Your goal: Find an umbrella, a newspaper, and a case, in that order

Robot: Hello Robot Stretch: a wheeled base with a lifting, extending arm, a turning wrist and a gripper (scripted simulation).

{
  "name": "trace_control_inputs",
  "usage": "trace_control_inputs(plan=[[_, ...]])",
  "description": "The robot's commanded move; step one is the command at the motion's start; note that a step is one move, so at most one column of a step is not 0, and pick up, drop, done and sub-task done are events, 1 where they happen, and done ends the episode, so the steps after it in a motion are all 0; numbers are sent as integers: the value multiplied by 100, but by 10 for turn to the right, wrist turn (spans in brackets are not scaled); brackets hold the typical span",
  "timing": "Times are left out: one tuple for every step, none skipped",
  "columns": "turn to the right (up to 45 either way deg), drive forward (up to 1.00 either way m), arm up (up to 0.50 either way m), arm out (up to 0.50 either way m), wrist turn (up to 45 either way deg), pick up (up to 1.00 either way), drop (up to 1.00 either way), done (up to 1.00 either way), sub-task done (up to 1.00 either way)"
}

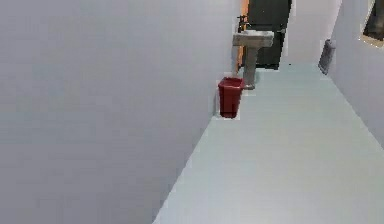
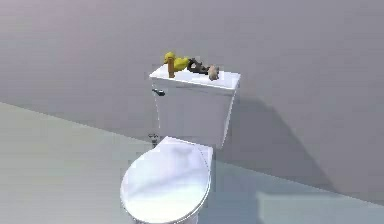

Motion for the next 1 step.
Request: trace_control_inputs(plan=[[150, 0, 0, 0, 0, 0, 0, 0, 0]])
